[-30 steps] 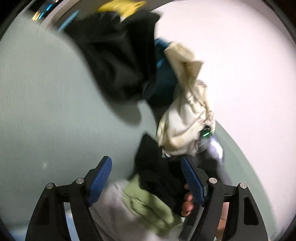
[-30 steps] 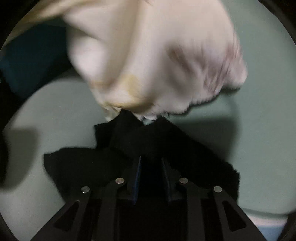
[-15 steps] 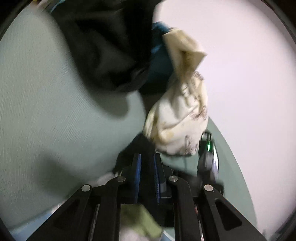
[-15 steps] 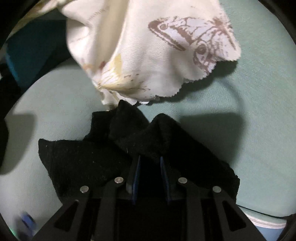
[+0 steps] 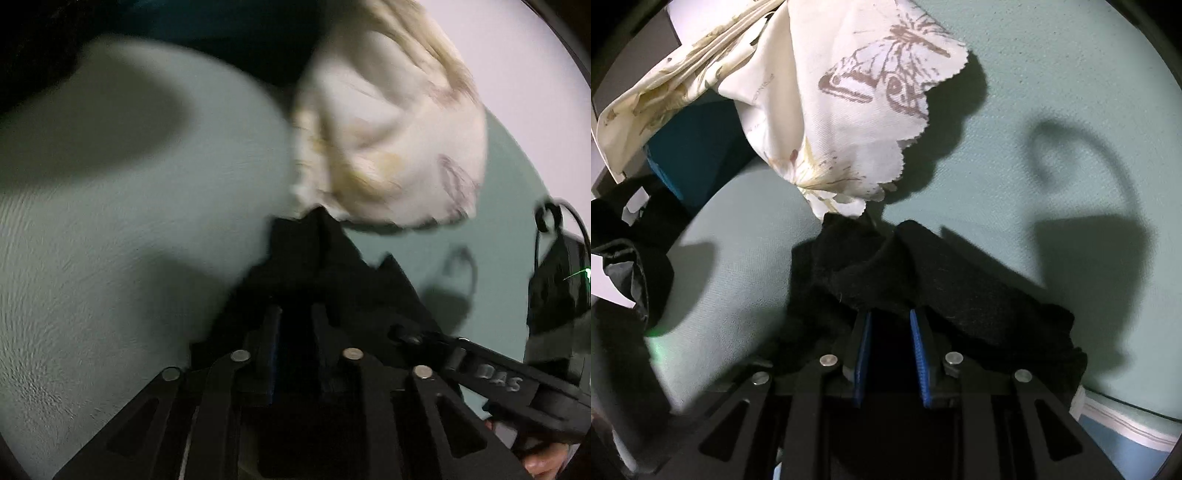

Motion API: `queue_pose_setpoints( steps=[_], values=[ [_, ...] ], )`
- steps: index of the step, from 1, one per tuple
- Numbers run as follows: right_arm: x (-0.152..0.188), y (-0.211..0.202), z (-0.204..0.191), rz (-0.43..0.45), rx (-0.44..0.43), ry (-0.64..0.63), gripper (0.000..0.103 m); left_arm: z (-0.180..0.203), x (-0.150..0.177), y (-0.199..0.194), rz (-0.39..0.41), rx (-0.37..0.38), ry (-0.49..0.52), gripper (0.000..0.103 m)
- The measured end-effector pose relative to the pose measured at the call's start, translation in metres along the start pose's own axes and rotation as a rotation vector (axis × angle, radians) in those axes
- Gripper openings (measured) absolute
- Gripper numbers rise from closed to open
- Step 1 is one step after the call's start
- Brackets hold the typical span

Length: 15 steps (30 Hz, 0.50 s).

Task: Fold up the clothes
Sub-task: 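Carry the black bundle with both grippers onto the grey and green stack, then open both grippers and release the black bundle on the stack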

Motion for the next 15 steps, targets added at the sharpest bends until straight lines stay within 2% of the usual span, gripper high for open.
queue_pose_setpoints(
  steps=[1,2,4,6,7,8,9,10,11,12,13,15],
  values=[
    [-0.002,0.001,-0.003,0.009,0.025,-0.017,0.022,-0.009,-0.001,0.003,-0.019,0.001,-0.067,0.025],
    [-0.003,0.002,-0.006,0.018,0.050,-0.034,0.022,-0.010,-0.001,0.005,-0.028,-0.017,-0.076,0.025],
    [-0.004,0.000,-0.018,0.052,0.149,-0.085,0.022,-0.002,0.002,0.007,-0.028,-0.104,-0.020,0.025],
    [0.002,-0.009,-0.037,0.132,0.278,-0.178,0.027,-0.003,0.002,0.004,-0.035,-0.118,-0.047,0.026],
    [0.006,-0.020,-0.040,0.168,0.298,-0.189,0.031,-0.004,0.001,0.002,-0.040,-0.122,-0.065,0.025],
    [0.009,-0.035,-0.040,0.202,0.292,-0.177,0.047,-0.006,0.000,-0.002,-0.055,-0.110,-0.116,0.025],
    [0.013,-0.050,-0.039,0.236,0.286,-0.165,0.066,-0.008,-0.003,-0.010,-0.065,-0.091,-0.187,0.032],
    [0.017,-0.065,-0.038,0.270,0.279,-0.154,0.076,-0.010,-0.006,-0.019,-0.074,-0.072,-0.261,0.050],
    [0.018,-0.077,-0.036,0.280,0.270,-0.141,0.087,-0.007,-0.010,-0.027,-0.080,-0.043,-0.293,0.060],
    [0.017,-0.087,-0.034,0.270,0.259,-0.128,0.087,-0.002,-0.014,-0.035,-0.085,-0.012,-0.314,0.080],
    [0.016,-0.098,-0.031,0.260,0.248,-0.114,0.086,0.009,-0.019,-0.046,-0.087,-0.025,-0.283,0.081],
    [0.009,-0.113,-0.013,0.237,0.229,-0.065,0.085,0.036,-0.025,-0.065,-0.083,-0.086,-0.155,0.081]
  ],
)
Point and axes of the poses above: each gripper's, at about its wrist camera, not at the fingertips, and y roughly the way its jaws point, z to its right, x to its underside, the point moved 3 cm from there along y, roughly the way its jaws point, and after that the axes turned 6 degrees about x, right-handed, at the moved point
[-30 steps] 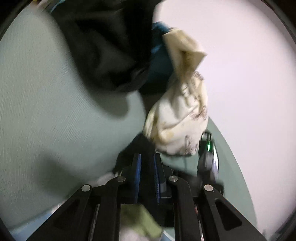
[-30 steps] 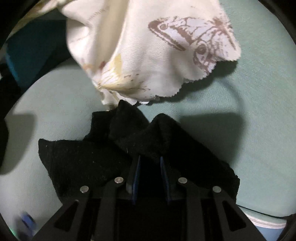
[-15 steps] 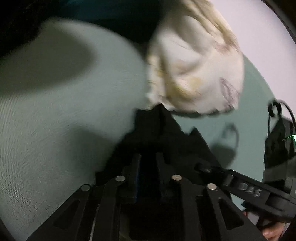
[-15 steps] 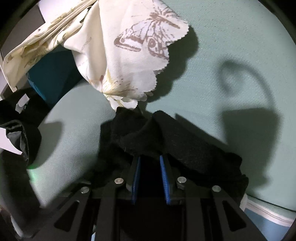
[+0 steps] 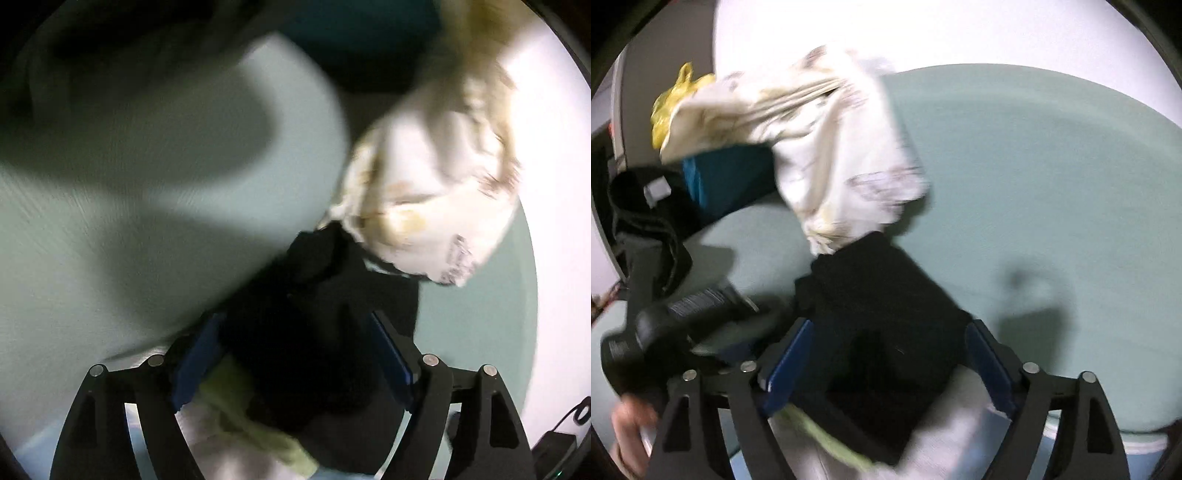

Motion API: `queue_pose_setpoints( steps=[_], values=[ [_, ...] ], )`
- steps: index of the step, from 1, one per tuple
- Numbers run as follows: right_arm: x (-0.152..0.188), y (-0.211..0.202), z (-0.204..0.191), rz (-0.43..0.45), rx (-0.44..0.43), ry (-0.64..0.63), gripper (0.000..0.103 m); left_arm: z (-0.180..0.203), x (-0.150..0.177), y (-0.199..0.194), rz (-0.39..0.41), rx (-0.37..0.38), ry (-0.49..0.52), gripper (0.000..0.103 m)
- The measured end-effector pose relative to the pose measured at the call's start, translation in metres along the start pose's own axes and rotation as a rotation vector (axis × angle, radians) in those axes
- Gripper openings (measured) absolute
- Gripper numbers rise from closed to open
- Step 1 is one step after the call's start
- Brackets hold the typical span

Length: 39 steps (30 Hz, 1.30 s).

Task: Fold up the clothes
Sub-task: 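Open both grippers and release the black bundle on the stack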

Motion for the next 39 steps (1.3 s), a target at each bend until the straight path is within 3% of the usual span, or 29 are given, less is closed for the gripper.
queue_pose_setpoints(
  steps=[3,7,9,10,18,30,33,36,39],
  values=[
    [0.000,-0.037,0.031,-0.033,-0.028,0.043,0.086,0.043,0.014,-0.032,-0.035,-0.069,0.223,0.083],
    [0.024,-0.097,0.033,-0.034,-0.008,0.005,0.093,0.074,0.049,-0.066,-0.064,-0.212,0.467,0.083],
    [0.038,-0.122,0.035,-0.042,0.015,-0.019,0.103,0.077,0.067,-0.087,-0.076,-0.243,0.534,0.083],
    [0.046,-0.137,0.035,-0.041,0.015,-0.022,0.103,0.077,0.076,-0.097,-0.088,-0.249,0.556,0.083],
    [0.075,-0.186,-0.003,-0.033,-0.056,-0.041,0.103,0.097,0.100,-0.149,-0.046,-0.270,0.647,0.083],
    [0.105,-0.198,-0.035,-0.020,0.034,-0.103,0.103,0.084,0.137,-0.171,-0.008,-0.212,0.659,0.084],
    [0.116,-0.213,-0.034,0.038,0.070,-0.090,0.103,0.084,0.145,-0.186,0.052,-0.172,0.658,0.084],
    [0.139,-0.229,-0.028,0.105,0.072,-0.039,0.103,0.071,0.158,-0.215,0.213,-0.083,0.639,0.084],
    [0.162,-0.233,-0.024,0.107,0.062,-0.002,0.103,0.055,0.167,-0.221,0.234,-0.029,0.602,0.084]
  ],
)
Point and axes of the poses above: each gripper's, at about its wrist camera, not at the fingertips, and y roughly the way its jaws point, z to its right, x to its underside, the point moved 3 cm from there along y, roughly the way its jaws point, and after that the axes turned 6 degrees about x, right-handed, at the moved point
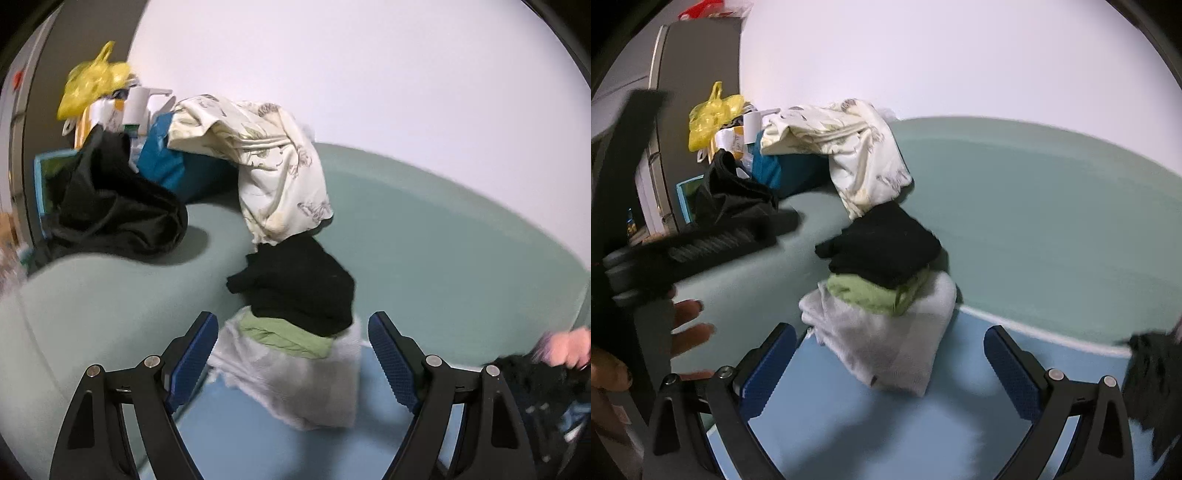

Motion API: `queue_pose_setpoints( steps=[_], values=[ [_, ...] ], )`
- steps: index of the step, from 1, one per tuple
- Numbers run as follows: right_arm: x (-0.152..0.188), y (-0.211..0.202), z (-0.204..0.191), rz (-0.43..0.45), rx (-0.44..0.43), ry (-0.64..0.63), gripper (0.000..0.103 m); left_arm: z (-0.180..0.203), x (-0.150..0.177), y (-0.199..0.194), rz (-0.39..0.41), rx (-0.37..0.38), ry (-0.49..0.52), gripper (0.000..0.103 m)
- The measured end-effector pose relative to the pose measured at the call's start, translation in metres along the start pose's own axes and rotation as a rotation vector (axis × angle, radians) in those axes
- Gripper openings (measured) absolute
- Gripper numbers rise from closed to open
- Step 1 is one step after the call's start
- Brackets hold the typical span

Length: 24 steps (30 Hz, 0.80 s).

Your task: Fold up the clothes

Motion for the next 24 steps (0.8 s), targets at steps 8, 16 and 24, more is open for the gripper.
queue_pose_setpoints(
  steps=[8,16,24],
  values=[
    [0.008,0.009,-0.005,-0.044,-0.014,0.008,0.103,-0.008,0.013,0.034,-0.150,-0.095,0.077,0.005],
    [-0.006,0.018,-0.018,-0.039,0.029,-0.043,0.103,-0.013,0.018,0.052,-0.205,-0.023,0.004,0.001],
    [-0.008,0.027,-0.020,-0.039,0.016,-0.027,0.103,-0.010,0.008,0.043,-0.164,0.002,0.015,0.103]
  ],
)
Point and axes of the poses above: each gripper's, at about its wrist camera, not at the fingertips, and y roughly the way its jaws point, z to its right, x to its underside, the point moved 3 cm from there along y, roughly the way its jaws point, and after that the axes turned 6 degrees about x, right-handed, at the moved point
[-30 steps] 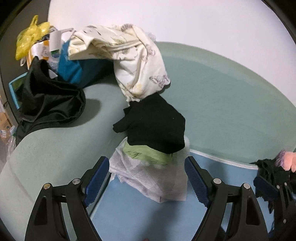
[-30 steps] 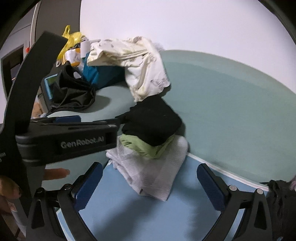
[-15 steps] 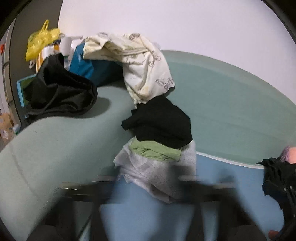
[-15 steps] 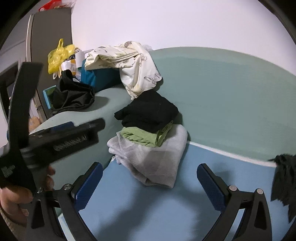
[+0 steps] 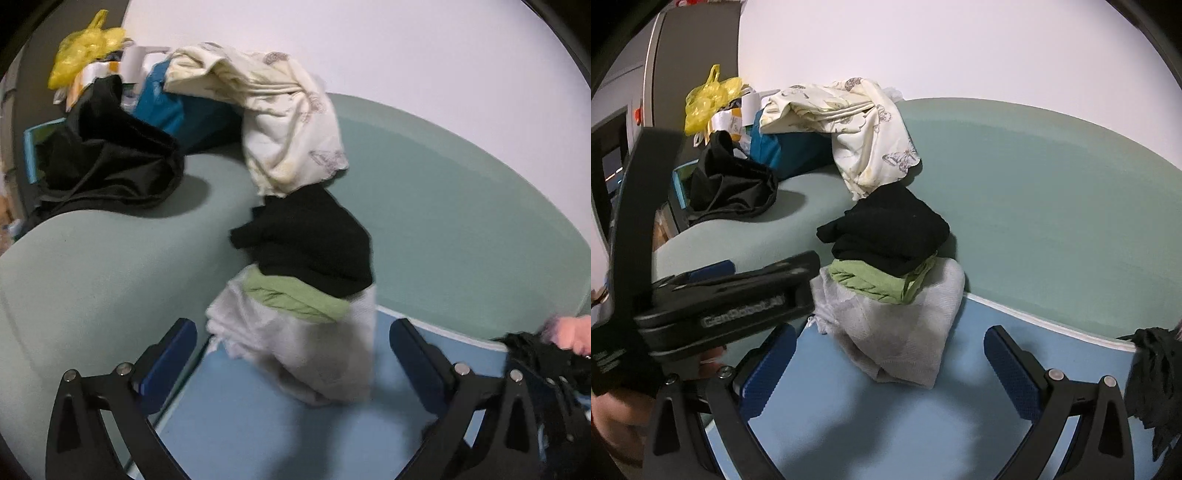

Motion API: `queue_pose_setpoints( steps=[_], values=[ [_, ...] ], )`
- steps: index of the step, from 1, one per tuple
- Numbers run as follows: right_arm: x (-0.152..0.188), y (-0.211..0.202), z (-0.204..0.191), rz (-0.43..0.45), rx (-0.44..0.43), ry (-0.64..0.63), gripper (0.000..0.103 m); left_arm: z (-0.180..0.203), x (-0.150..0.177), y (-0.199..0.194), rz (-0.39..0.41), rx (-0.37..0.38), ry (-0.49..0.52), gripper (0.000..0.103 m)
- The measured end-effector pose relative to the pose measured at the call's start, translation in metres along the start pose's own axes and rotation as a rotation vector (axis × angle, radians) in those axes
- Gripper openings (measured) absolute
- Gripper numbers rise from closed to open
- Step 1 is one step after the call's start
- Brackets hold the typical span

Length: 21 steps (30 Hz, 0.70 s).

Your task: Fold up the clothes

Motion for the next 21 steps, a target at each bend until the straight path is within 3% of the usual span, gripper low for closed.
queue_pose_setpoints(
  steps=[7,12,21],
  values=[
    [-0.004,0.006,0.000,0.008,0.006,0.024,0.103,0.015,-0.006,0.004,0.024,-0.022,0.143,0.103],
    [-0.008,0.014,-0.006,0.004,0.026,0.004,0.103,0.021,-0.009,0.010,0.037,-0.103,0.238,0.103],
    [-0.007,0.033,-0.013,-0.016,0.059,-0.037,0.103,0.004,-0.017,0.017,0.036,-0.083,0.177,0.103]
  ],
)
Point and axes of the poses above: each gripper's, at about its wrist camera, not at the fingertips, and y roughly the way its jaws point, z to its right, x to its underside, the point moved 3 cm from there along y, roughly the way its jaws point, and after that the axes turned 6 degrees about x, right-handed, at the moved point
